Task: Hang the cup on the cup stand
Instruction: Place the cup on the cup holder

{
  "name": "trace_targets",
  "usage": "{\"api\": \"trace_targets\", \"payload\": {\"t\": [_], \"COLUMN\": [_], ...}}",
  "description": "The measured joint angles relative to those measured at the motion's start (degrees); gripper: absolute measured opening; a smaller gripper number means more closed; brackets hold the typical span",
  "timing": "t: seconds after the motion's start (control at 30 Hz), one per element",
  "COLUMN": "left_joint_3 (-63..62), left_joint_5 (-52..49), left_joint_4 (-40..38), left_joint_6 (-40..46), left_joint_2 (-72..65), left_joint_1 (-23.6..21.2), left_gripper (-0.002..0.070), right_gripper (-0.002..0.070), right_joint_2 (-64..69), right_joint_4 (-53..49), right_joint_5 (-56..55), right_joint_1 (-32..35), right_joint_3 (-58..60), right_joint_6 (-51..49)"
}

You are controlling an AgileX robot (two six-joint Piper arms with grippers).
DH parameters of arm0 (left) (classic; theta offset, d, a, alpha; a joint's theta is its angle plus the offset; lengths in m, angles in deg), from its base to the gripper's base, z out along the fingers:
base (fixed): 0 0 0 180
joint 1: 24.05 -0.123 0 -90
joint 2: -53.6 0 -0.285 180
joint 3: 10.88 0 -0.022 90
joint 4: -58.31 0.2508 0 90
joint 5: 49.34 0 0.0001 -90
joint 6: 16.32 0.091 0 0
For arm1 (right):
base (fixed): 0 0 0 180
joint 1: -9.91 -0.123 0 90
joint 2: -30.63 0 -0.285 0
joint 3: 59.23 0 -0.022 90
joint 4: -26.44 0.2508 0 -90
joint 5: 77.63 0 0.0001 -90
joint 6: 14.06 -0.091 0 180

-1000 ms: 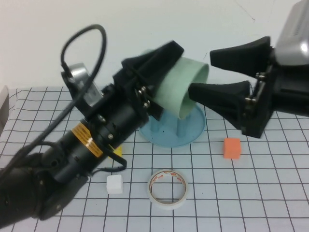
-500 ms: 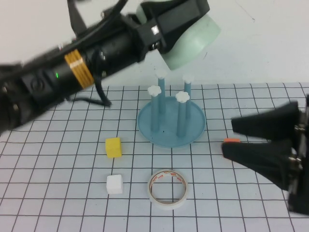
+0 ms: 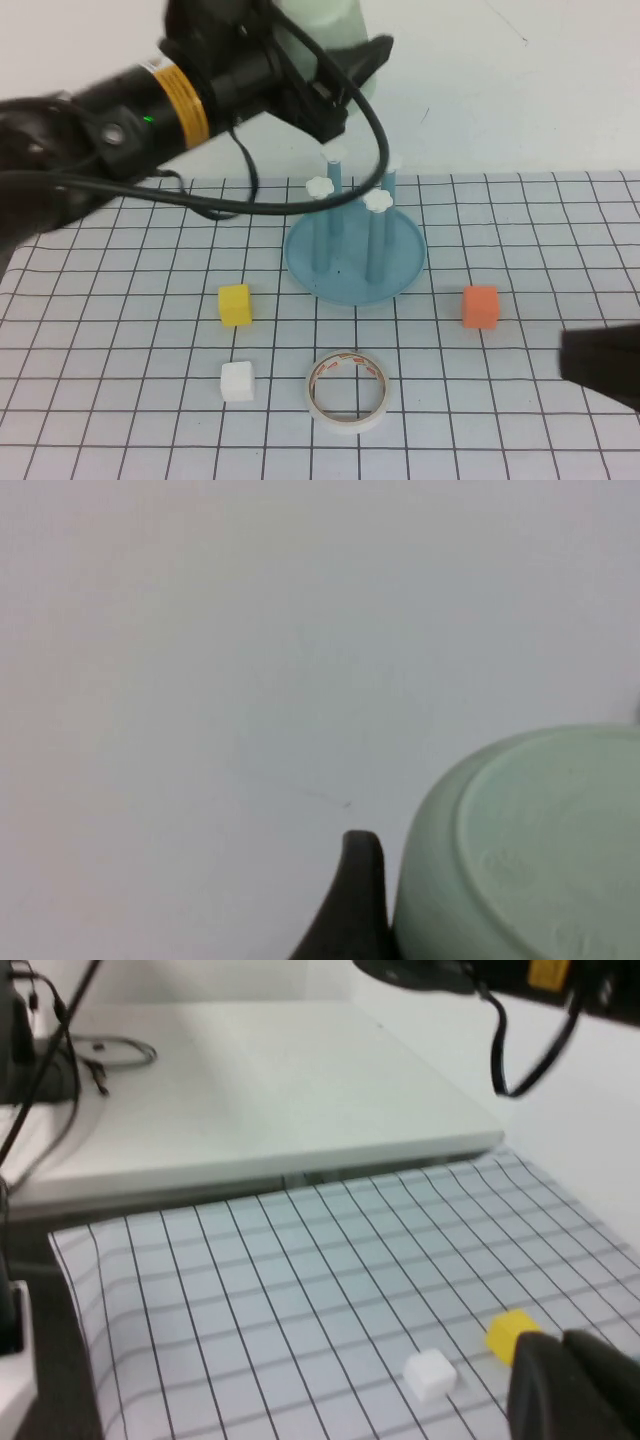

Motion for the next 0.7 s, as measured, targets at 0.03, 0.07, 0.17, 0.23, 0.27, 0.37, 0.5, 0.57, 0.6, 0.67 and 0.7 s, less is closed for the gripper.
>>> {"api": "trace_targets", "payload": {"t": [0.03, 0.07, 0.17, 0.23, 0.27, 0.37, 0.5, 0.57, 0.6, 0.67, 0.7], "left_joint_3": [0.0, 0.0, 0.0, 0.0, 0.0, 0.0, -2.3, -4.8, -6.5, -9.7, -11.6], "left_joint_5": [0.0, -0.1, 0.2, 2.2, 4.2, 13.1, 21.5, 20.7, 19.7, 17.0, 15.3], "left_joint_4": [-1.9, -4.4, -12.5, -18.6, -22.1, -32.3, -39.2, -40.4, -40.6, -40.6, -40.6], "left_joint_6": [2.3, 5.2, 15.2, 23.1, 27.0, 35.8, 38.3, 38.4, 38.5, 38.8, 38.9], "left_joint_2": [-1.1, -2.6, -7.2, -10.5, -12.5, -18.9, -25.9, -28.1, -29.2, -31.0, -31.8], "left_joint_1": [0.0, 0.0, 0.0, 0.0, 0.0, 0.0, 0.0, 0.0, 0.0, 0.0, 0.0], "left_gripper": [0.0594, 0.0594, 0.0594, 0.0594, 0.0594, 0.0594, 0.0594, 0.0594, 0.0594, 0.0594, 0.0594], "right_gripper": [0.0008, 0.0007, 0.0006, 0.0006, 0.0006, 0.0006, 0.0006, 0.0006, 0.0006, 0.0006, 0.0006], "right_joint_2": [-0.7, -1.3, -2.8, -3.6, -3.9, -5.1, -5.6, -5.6, -5.6, -5.6, -5.6], "right_joint_4": [-1.6, -2.9, -7.4, -10.7, -12.0, -16.7, -21.9, -23.7, -24.4, -25.2, -25.7], "right_joint_5": [0.3, 0.3, 0.7, 0.8, 0.9, 1.1, 1.6, 1.8, 1.9, 2.4, 2.8], "right_joint_1": [0.0, 0.0, 0.0, 0.0, 0.0, 0.0, 0.0, 0.0, 0.0, 0.0, 0.0], "right_joint_3": [0.0, 0.0, 0.0, 0.0, 0.0, 0.0, 0.0, 0.0, 0.0, 0.0, 0.0], "right_joint_6": [-1.3, -2.4, -7.4, -11.1, -12.6, -17.9, -25.0, -27.1, -28.0, -28.9, -29.1]}}
